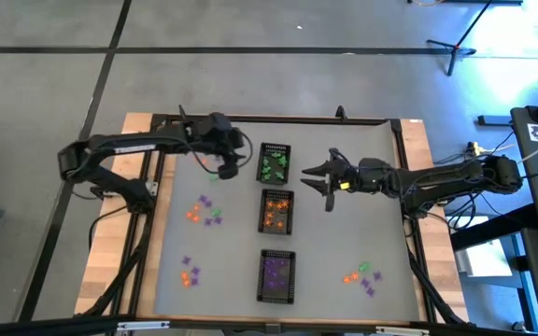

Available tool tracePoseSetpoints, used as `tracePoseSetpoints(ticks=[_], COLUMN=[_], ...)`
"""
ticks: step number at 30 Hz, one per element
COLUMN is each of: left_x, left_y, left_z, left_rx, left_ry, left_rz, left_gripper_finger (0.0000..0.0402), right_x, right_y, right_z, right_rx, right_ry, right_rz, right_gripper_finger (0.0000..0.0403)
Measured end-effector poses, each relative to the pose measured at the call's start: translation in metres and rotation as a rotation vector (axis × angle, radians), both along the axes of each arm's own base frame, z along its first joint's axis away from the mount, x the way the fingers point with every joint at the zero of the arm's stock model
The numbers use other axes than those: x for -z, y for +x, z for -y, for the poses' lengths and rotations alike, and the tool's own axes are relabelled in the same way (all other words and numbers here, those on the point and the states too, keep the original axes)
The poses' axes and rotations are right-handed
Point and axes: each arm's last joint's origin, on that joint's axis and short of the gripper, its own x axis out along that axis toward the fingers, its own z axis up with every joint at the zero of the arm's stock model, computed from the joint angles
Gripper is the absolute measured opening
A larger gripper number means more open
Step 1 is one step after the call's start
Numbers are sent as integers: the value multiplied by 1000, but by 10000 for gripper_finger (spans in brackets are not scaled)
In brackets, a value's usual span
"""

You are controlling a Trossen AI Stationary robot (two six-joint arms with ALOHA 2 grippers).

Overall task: Sort Halloween decoration
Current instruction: Put the green skeleton toy into the top black bin

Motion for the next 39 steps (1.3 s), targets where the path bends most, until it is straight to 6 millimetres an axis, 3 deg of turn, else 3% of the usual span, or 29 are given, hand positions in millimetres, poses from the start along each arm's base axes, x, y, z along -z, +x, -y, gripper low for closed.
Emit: tracePoseSetpoints(ticks=[3, 8, 13, 18, 27, 39], left_x=[1, 37, 78, 100, 114, 114], left_y=[-20, -46, -64, -75, -77, -70], left_z=[-7, -20, -11, -2, 10, 20], left_rx=[-80, -207, -258, -265, -263, -257], left_ry=[-32, -118, -201, -230, -267, -260], left_rz=[1, -97, -212, -262, -257, -232], left_gripper_finger=[177, 177, 177, 176, 176, 176], right_x=[1, 1, 5, 9, 7, 7], right_y=[0, 0, 3, 5, 6, 6], right_z=[0, 0, 1, 1, 1, 1], right_rx=[2, 4, 19, 44, 43, 43], right_ry=[22, 42, 48, 46, 45, 45], right_rz=[-7, -4, -18, -33, -11, -16], right_gripper_finger=[123, 124, 124, 124, 124, 124])
